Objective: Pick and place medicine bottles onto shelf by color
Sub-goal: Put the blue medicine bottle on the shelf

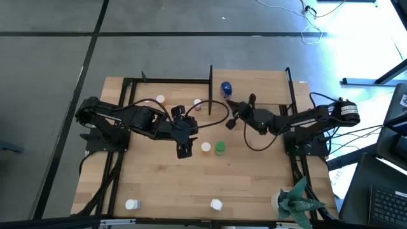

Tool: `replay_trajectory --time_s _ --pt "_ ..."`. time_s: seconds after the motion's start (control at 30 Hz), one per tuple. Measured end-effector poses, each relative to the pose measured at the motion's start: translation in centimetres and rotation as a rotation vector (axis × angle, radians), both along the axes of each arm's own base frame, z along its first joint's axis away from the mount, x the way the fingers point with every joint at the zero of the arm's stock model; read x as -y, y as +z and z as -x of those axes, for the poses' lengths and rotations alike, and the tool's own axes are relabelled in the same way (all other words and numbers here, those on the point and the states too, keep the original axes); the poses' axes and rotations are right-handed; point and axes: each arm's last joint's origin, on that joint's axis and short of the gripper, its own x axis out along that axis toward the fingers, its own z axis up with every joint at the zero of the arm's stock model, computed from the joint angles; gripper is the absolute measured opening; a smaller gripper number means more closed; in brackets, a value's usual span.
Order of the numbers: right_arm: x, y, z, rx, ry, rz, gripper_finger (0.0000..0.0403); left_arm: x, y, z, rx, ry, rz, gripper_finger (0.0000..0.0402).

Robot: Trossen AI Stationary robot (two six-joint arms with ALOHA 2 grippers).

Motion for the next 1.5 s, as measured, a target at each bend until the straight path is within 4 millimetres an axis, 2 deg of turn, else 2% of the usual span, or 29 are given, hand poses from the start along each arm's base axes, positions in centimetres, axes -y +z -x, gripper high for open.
replay_trajectory --time_s 0.17,0.5,0.9,1.5 --pt "0.6 -0.4 0.0 -0.013 0.054 -0.051 0.0008 0.0 0.0 0.0 0.000 0.000 0.000 0.0210" --pt "2.7 -0.9 0.5 -0.040 -0.025 -0.079 0.0003 0.0 0.0 0.0 0.000 0.000 -0.001 0.0210" --pt "5.0 -0.9 1.0 -0.054 -0.008 -0.084 0.0002 0.0 0.0 0.0 0.000 0.000 -0.001 0.0210" --pt "7.4 -1.6 0.9 0.007 0.010 -0.092 0.0002 -0.1 0.0 0.0 0.001 0.002 -0.001 0.0210"
